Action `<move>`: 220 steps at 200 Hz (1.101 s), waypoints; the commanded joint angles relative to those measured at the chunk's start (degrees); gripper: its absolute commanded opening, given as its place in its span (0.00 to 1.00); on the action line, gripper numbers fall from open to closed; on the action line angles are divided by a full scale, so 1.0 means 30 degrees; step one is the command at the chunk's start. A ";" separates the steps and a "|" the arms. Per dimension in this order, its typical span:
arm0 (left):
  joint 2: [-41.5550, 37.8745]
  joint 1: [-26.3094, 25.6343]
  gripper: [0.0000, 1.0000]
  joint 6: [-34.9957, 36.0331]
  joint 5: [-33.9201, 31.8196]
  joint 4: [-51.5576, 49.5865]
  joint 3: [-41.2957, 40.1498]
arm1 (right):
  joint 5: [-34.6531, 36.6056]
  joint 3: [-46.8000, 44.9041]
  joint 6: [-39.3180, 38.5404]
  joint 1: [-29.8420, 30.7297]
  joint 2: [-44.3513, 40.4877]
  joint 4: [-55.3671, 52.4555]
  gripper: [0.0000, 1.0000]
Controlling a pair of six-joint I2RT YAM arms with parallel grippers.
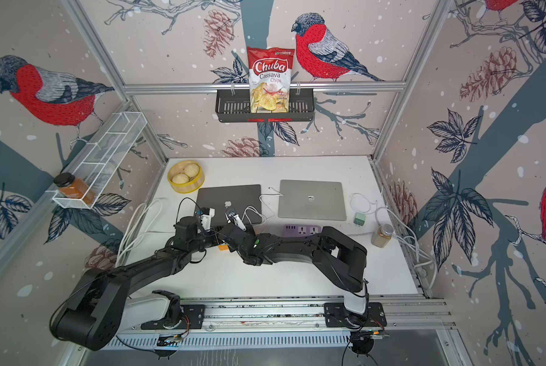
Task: Unplug the laptop charger
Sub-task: Remove the charging cable from the plug.
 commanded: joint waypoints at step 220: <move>-0.1186 -0.0364 0.40 0.0711 -0.1541 -0.3167 0.1143 | -0.2964 0.6137 -0.7757 -1.0411 0.0096 -0.2430 0.00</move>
